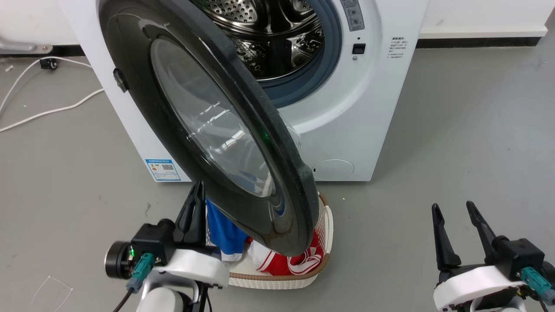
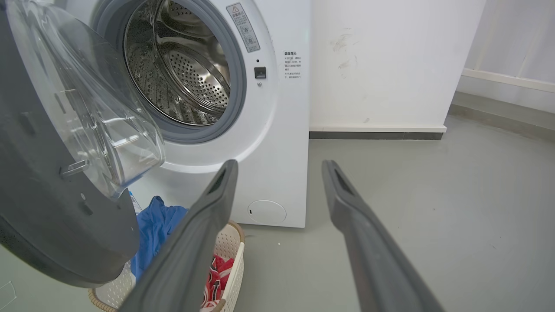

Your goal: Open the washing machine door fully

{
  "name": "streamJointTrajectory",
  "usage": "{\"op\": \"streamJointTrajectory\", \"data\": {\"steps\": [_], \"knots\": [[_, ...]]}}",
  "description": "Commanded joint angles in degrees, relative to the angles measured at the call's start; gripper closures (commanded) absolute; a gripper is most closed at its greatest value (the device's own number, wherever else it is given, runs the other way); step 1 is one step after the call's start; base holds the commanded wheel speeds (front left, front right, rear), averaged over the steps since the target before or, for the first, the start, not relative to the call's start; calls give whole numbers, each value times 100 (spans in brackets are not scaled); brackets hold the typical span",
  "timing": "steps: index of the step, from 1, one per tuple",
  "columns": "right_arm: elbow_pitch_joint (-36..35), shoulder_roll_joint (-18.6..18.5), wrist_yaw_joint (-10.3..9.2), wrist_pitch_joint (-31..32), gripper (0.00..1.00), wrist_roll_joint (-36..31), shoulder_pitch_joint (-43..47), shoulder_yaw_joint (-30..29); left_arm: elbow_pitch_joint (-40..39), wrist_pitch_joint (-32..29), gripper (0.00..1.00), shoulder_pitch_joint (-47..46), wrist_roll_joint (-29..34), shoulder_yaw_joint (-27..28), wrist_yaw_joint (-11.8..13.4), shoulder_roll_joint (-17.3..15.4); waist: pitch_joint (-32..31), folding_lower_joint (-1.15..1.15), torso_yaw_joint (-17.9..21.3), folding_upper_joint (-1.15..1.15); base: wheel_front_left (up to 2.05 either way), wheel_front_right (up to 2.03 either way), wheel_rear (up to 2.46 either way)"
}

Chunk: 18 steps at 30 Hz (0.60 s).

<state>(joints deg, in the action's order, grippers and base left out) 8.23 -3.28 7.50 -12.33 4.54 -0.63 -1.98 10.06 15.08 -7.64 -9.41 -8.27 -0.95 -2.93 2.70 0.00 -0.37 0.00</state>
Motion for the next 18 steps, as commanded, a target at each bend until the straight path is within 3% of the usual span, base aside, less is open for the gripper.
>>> {"op": "streamJointTrajectory", "data": {"steps": [1,13,18], "knots": [[12,26,-1,-31,0,-23,-77,-8,-64,13,100,-69,-6,-4,22,5,1,0,-9,0,0,0,0],[50,41,-1,-70,0,-59,-210,-69,-2707,12,100,-455,52,-456,424,4,127,0,-49,0,0,0,0],[94,44,-1,-75,0,-50,-263,-90,-3488,10,100,-563,33,-974,334,4,154,0,-50,0,0,0,0]]}}
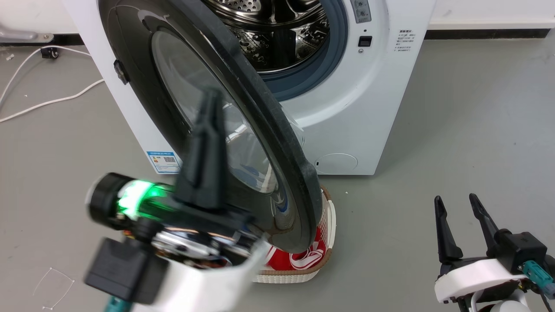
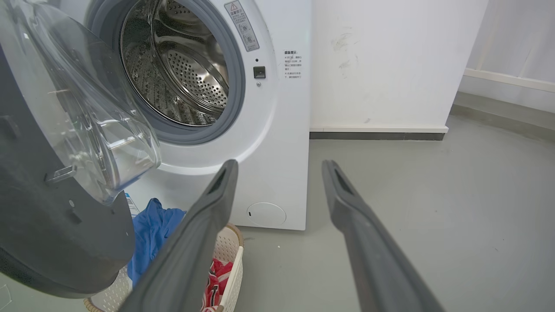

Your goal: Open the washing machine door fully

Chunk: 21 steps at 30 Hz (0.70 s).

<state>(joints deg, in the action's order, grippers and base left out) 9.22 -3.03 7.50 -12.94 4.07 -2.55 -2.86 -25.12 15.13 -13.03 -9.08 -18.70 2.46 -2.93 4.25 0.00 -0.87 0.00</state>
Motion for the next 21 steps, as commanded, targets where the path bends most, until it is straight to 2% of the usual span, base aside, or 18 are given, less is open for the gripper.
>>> {"op": "streamJointTrajectory", "data": {"steps": [1,6,11,17,21], "knots": [[6,19,-1,-16,0,4,-72,-9,-22,3,100,-2,-3,-83,-71,4,0,0,-1,0,0,0,0],[50,22,-1,-16,0,19,-74,-20,263,-118,100,151,-203,-974,-373,3,-6,0,-11,0,0,0,0],[65,21,-1,-9,0,50,-100,0,954,-552,100,243,-576,-1621,-539,2,19,0,-2,0,0,0,0],[111,20,-1,16,0,96,-120,22,1992,-1220,100,244,-1047,-2033,-541,4,89,0,46,0,0,0,0],[132,21,-1,21,0,113,-165,31,2603,-1320,100,8,-1160,-2095,-368,7,169,0,101,0,0,0,0]]}}
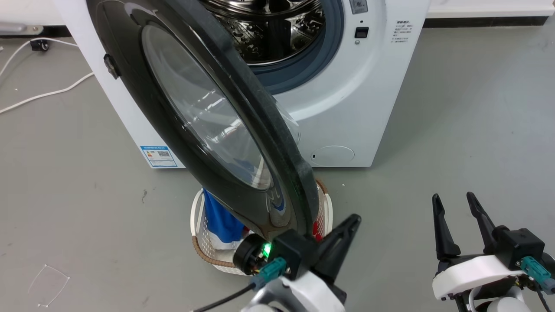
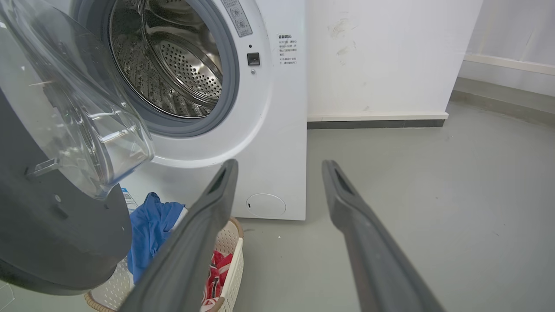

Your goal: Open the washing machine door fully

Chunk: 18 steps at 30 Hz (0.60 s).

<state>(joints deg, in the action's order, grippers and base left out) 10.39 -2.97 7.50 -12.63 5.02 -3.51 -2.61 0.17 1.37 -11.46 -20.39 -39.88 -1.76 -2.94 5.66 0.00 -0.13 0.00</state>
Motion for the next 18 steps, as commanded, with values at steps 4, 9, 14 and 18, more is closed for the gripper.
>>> {"op": "streamJointTrajectory", "data": {"steps": [4,9,14,18], "knots": [[30,15,-1,-17,0,46,-128,23,569,201,100,-405,-166,-9,244,4,95,0,85,0,0,0,0],[90,14,-1,-31,0,75,-123,19,979,583,100,-729,-362,-31,554,5,150,0,139,0,0,0,0],[148,14,-1,-38,0,120,-67,-2,1330,836,100,-899,-580,-104,828,4,165,0,134,0,0,0,0],[177,14,-1,-33,0,164,-45,-19,1582,974,100,-964,-669,-115,974,-11,183,0,124,0,0,0,0]]}}
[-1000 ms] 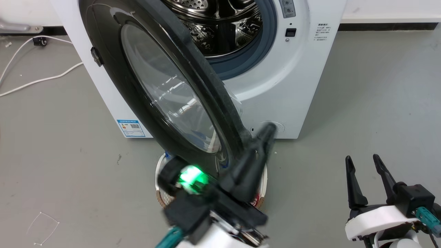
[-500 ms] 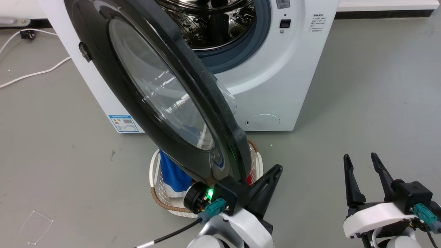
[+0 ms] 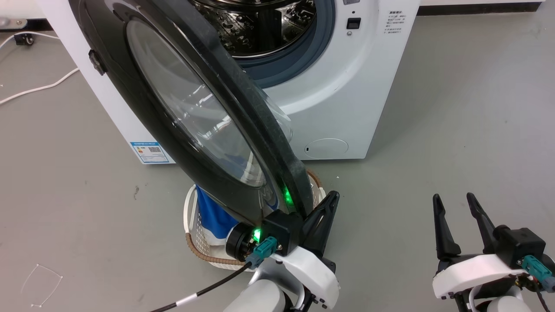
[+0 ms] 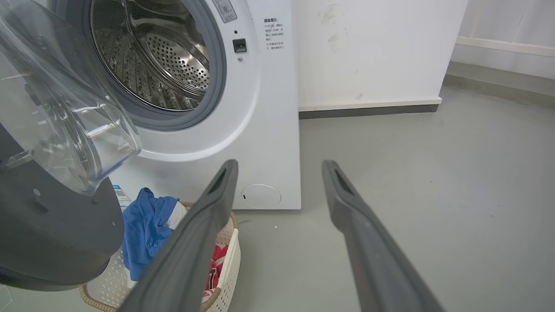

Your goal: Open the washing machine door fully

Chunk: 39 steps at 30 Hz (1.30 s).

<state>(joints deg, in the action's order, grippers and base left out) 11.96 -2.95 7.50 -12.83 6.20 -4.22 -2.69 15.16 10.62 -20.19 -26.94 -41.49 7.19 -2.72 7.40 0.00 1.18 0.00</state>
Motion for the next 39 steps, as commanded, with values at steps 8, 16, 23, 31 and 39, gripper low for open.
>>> {"op": "streamJointTrajectory", "data": {"steps": [8,16,23,31,39], "knots": [[22,12,-1,5,0,93,52,18,268,277,100,27,54,71,140,-178,34,0,-88,0,0,0,0],[-75,12,-1,50,0,13,63,-32,-114,389,100,313,198,51,263,-348,70,0,-385,0,0,0,0],[-235,-20,-1,156,0,-57,80,-88,-668,440,100,519,278,221,542,-460,185,0,-833,0,0,0,0],[-436,-147,-1,319,0,-56,135,-163,-1405,461,100,725,526,316,780,-482,322,0,-1415,0,0,0,0],[-597,-208,-1,451,0,-79,210,-261,-1880,474,100,934,708,662,1076,-481,370,0,-1993,0,0,0,0]]}}
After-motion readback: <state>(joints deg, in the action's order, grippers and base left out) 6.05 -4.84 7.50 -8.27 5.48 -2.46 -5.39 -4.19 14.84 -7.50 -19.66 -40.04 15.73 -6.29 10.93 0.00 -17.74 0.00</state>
